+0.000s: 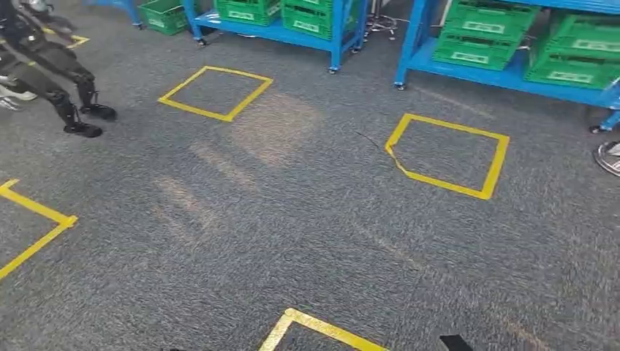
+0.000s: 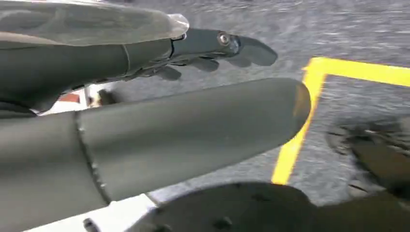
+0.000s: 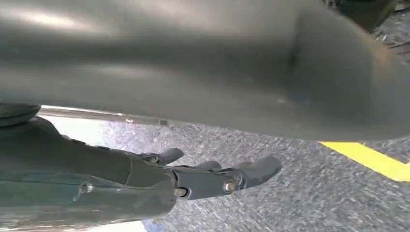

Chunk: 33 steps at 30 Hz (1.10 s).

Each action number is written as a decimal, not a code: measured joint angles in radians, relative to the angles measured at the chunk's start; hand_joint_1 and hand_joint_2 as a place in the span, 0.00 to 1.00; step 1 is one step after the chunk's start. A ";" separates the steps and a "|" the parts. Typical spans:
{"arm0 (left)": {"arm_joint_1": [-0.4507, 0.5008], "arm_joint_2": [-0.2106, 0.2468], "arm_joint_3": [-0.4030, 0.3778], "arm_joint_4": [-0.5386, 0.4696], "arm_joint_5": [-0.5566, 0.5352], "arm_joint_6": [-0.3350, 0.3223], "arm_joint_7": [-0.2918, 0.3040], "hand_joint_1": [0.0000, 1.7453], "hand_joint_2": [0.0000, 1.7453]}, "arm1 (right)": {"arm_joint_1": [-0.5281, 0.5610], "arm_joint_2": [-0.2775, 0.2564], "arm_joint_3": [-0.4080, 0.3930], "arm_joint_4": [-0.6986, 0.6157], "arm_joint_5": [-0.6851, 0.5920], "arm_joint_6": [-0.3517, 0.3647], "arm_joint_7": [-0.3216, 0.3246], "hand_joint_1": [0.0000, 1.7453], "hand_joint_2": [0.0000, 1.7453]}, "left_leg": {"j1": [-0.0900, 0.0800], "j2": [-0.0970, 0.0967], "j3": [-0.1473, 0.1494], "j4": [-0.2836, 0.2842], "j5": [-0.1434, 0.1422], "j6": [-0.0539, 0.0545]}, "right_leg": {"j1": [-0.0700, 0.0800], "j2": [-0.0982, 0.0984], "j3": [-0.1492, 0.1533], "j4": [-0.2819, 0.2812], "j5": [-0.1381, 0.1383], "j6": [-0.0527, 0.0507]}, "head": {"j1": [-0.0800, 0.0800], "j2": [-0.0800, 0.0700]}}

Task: Take the parts from the cabinet and place them on the table.

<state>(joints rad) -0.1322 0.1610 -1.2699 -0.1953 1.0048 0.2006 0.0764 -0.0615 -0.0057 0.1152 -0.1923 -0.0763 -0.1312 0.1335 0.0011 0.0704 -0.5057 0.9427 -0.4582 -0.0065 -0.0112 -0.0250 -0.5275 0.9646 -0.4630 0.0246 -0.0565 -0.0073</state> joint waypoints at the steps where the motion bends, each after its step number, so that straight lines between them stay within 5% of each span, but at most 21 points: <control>1: -0.002 -0.002 0.000 0.000 -0.002 0.002 -0.005 0.00 0.00 | 0.001 0.000 0.002 0.000 -0.001 -0.003 -0.005 0.00 0.00 | 0.003 0.007 0.003 -0.004 0.002 -0.005 | 0.004 0.008 -0.003 0.000 0.002 -0.006 | 0.000 0.000; 2: -0.005 -0.003 0.000 0.000 -0.003 0.003 -0.007 0.00 0.00 | 0.001 0.000 0.004 0.000 -0.001 -0.005 -0.010 0.00 0.00 | 0.005 0.011 0.004 0.000 -0.002 -0.012 | 0.000 0.015 0.001 -0.007 0.007 -0.015 | 0.000 0.000; 3: -0.005 -0.005 0.000 0.000 -0.004 0.003 -0.007 0.00 0.00 | 0.001 0.000 0.007 0.000 -0.001 -0.007 -0.014 0.00 0.00 | 0.008 -0.016 -0.004 0.023 -0.024 -0.019 | -0.004 0.023 0.003 -0.009 0.010 -0.020 | 0.000 0.000; 4: -0.005 -0.006 0.000 0.000 -0.005 0.003 -0.005 0.00 0.00 | 0.000 0.000 0.010 0.000 -0.001 -0.008 -0.016 0.00 0.00 | 0.008 -0.041 -0.030 0.082 -0.064 -0.022 | -0.005 0.027 0.001 -0.009 0.012 -0.024 | 0.000 0.000; 6: -0.004 -0.007 0.000 0.000 -0.006 -0.002 0.009 0.00 0.00 | -0.002 -0.001 0.013 0.000 -0.001 -0.016 -0.020 0.00 0.00 | 0.009 -0.058 -0.115 0.262 -0.148 -0.027 | -0.004 0.041 -0.004 -0.009 0.015 -0.027 | 0.000 0.000; 8: 0.000 -0.009 0.000 0.000 -0.006 -0.003 0.013 0.00 0.00 | -0.001 -0.001 0.015 0.000 -0.001 -0.018 -0.020 0.00 0.00 | 0.009 -0.061 -0.161 0.351 -0.161 -0.025 | -0.001 0.061 -0.005 -0.008 0.016 -0.029 | 0.000 0.000; 9: 0.002 -0.010 0.000 0.000 -0.006 -0.004 0.015 0.00 0.00 | -0.001 -0.001 0.016 0.000 -0.001 -0.018 -0.020 0.00 0.00 | 0.008 -0.062 -0.149 0.319 -0.131 -0.021 | 0.000 0.072 -0.004 -0.008 0.016 -0.029 | 0.000 0.000; 11: 0.002 -0.010 0.000 0.000 -0.002 -0.005 0.024 0.00 0.00 | -0.001 -0.001 0.018 0.000 -0.001 -0.018 -0.018 0.00 0.00 | 0.007 -0.078 -0.066 0.140 -0.033 -0.006 | 0.001 0.093 -0.001 -0.008 0.017 -0.028 | 0.000 0.000; 12: 0.002 -0.010 0.000 0.000 0.002 -0.009 0.031 0.00 0.00 | -0.002 -0.001 0.021 0.000 -0.001 -0.018 -0.012 0.00 0.00 | 0.006 -0.107 -0.024 0.052 0.003 0.002 | 0.000 0.101 -0.001 -0.009 0.018 -0.027 | 0.000 0.000; 13: 0.002 -0.009 0.000 0.000 0.008 -0.013 0.038 0.00 0.00 | -0.003 -0.001 0.024 0.000 -0.001 -0.018 -0.006 0.00 0.00 | 0.003 -0.132 -0.007 0.005 0.002 0.009 | 0.006 0.108 -0.004 -0.005 0.017 -0.024 | 0.000 0.000; 15: 0.001 -0.011 0.000 0.000 0.014 -0.016 0.051 0.00 0.00 | -0.003 -0.002 0.029 0.000 -0.001 -0.016 0.011 0.00 0.00 | 0.000 -0.116 -0.007 0.001 0.003 0.007 | 0.001 0.123 -0.009 -0.008 0.020 -0.012 | 0.000 0.000; 17: 0.000 -0.017 0.000 0.000 0.018 -0.017 0.056 0.00 0.00 | 0.000 -0.006 0.031 0.001 -0.001 -0.016 0.017 0.00 0.00 | 0.005 -0.101 -0.004 -0.010 0.009 0.018 | 0.005 0.139 -0.012 -0.015 0.026 0.003 | 0.000 0.000; 18: -0.001 -0.019 0.000 0.000 0.019 -0.017 0.058 0.00 0.00 | 0.000 -0.011 0.031 0.001 -0.001 -0.016 0.019 0.00 0.00 | 0.010 -0.088 0.000 -0.021 0.015 0.020 | 0.002 0.110 -0.013 -0.001 0.013 0.003 | 0.000 0.000; 19: 0.000 -0.021 0.000 0.000 0.020 -0.018 0.060 0.00 0.00 | 0.000 -0.010 0.033 0.001 -0.001 -0.016 0.019 0.00 0.00 | 0.008 -0.082 0.001 -0.025 0.017 0.027 | 0.008 0.067 -0.034 0.044 -0.023 0.005 | 0.002 0.000; 20: 0.003 -0.021 0.000 0.000 0.020 -0.019 0.060 0.00 0.00 | -0.001 -0.010 0.034 0.001 -0.001 -0.015 0.019 0.00 0.00 | 0.006 -0.072 -0.001 -0.024 0.017 0.030 | 0.005 0.048 -0.069 0.119 -0.067 0.008 | 0.002 0.000; 22: 0.005 -0.024 0.000 0.000 0.022 -0.019 0.060 0.00 0.00 | -0.002 -0.011 0.037 0.001 -0.001 -0.015 0.019 0.00 0.00 | 0.003 -0.051 -0.002 -0.023 0.016 0.031 | 0.001 0.037 -0.145 0.291 -0.140 0.015 | 0.002 0.000; 23: 0.005 -0.024 0.000 0.000 0.022 -0.020 0.060 0.00 0.00 | -0.001 -0.012 0.039 0.001 -0.001 -0.015 0.019 0.00 0.00 | 0.003 -0.043 -0.002 -0.022 0.015 0.031 | 0.001 0.036 -0.159 0.322 -0.143 0.018 | 0.002 0.000; 25: 0.005 -0.027 0.000 0.000 0.022 -0.022 0.060 0.00 0.00 | 0.001 -0.014 0.039 0.001 -0.001 -0.015 0.019 0.00 0.00 | 0.004 -0.029 -0.001 -0.019 0.013 0.027 | -0.002 0.030 -0.111 0.232 -0.081 0.022 | 0.002 0.000; 27: 0.004 -0.031 0.000 0.000 0.022 -0.022 0.060 0.00 0.00 | -0.001 -0.016 0.040 0.001 -0.001 -0.015 0.019 0.00 0.00 | 0.006 -0.016 0.001 -0.009 0.005 0.018 | -0.006 -0.005 0.000 0.025 0.006 0.024 | 0.002 0.000; 28: 0.004 -0.029 0.000 0.000 0.022 -0.022 0.060 0.00 0.00 | -0.003 -0.016 0.040 0.001 -0.001 -0.015 0.019 0.00 0.00 | 0.000 -0.011 0.000 -0.004 0.001 0.011 | 0.001 -0.019 0.010 0.003 -0.010 0.017 | 0.002 0.000; 33: 0.000 -0.030 0.000 0.000 0.022 -0.022 0.060 0.00 0.00 | -0.002 -0.016 0.040 0.002 -0.001 -0.016 0.019 0.00 0.00 | 0.001 0.000 0.001 0.004 -0.007 -0.011 | -0.003 0.019 0.006 -0.009 0.007 -0.019 | 0.002 0.000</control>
<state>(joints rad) -0.1321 0.1308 -1.2699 -0.1953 1.0266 0.1789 0.1362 -0.0633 -0.0221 0.1556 -0.1907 -0.0771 -0.1469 0.1526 0.0018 0.0706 -0.5042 0.9462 -0.4655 -0.0178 -0.0146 -0.0058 -0.5214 0.9554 -0.4556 0.0054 -0.0546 -0.0072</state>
